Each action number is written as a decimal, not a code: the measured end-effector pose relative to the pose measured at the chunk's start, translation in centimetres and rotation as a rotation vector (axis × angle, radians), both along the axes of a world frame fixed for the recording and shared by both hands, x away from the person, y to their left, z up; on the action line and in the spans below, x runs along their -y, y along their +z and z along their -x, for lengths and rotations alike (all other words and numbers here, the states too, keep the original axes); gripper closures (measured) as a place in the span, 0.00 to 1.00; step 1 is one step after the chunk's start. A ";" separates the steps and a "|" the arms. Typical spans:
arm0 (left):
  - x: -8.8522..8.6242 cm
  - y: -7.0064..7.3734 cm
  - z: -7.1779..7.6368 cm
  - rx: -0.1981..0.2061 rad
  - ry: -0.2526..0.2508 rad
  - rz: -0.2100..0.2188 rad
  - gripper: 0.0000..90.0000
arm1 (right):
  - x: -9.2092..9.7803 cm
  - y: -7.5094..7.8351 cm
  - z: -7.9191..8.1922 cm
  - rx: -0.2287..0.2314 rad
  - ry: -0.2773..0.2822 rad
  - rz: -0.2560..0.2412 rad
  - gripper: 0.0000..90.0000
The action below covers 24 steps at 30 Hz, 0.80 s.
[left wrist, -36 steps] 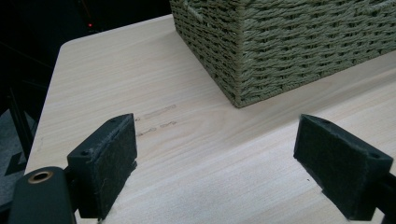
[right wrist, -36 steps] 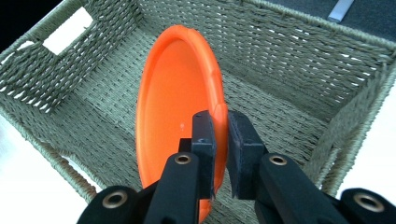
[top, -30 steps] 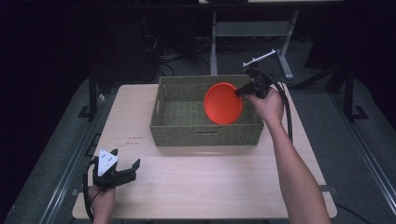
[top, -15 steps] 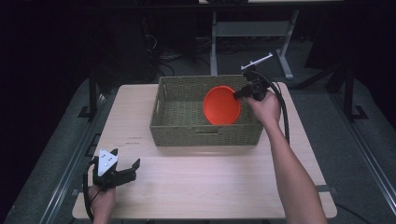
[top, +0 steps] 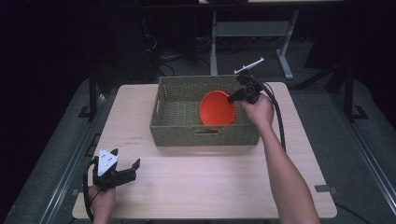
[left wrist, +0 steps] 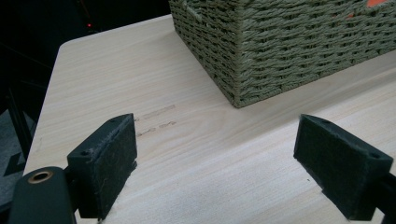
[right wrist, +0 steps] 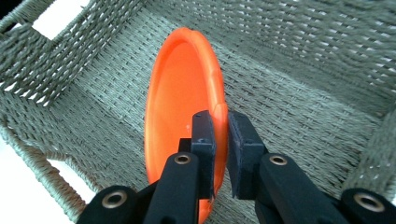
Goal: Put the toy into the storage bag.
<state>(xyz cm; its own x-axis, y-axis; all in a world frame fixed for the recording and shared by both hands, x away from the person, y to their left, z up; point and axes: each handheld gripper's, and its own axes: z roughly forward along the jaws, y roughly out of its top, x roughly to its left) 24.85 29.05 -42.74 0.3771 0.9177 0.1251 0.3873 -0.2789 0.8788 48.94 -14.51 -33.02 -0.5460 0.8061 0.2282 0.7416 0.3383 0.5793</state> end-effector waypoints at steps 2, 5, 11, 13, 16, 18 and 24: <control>0.0 0.0 0.0 0.002 0.000 0.000 0.14 | -0.1 -0.2 -0.1 -0.006 0.001 0.001 0.91; 0.0 0.0 0.0 0.004 0.003 0.004 0.14 | -0.5 -0.9 -0.2 -0.014 0.009 0.011 0.91; -0.1 0.1 0.0 0.004 0.002 -0.001 0.14 | -0.8 -2.0 -0.3 -0.040 0.000 0.016 0.91; 0.0 0.1 0.0 0.003 0.002 -0.001 0.14 | -0.5 -2.1 -0.3 -0.042 0.005 0.000 0.90; 0.0 0.0 0.0 0.000 0.001 -0.005 0.14 | -0.6 -1.9 -0.2 -0.045 0.010 0.000 0.90; 0.1 0.0 0.0 0.000 -0.001 -0.006 0.14 | -0.7 -1.8 -0.2 -0.045 0.013 0.002 0.90; -0.1 0.0 0.0 0.005 0.004 0.000 0.14 | -0.7 -1.8 -0.1 -0.048 0.019 -0.001 0.90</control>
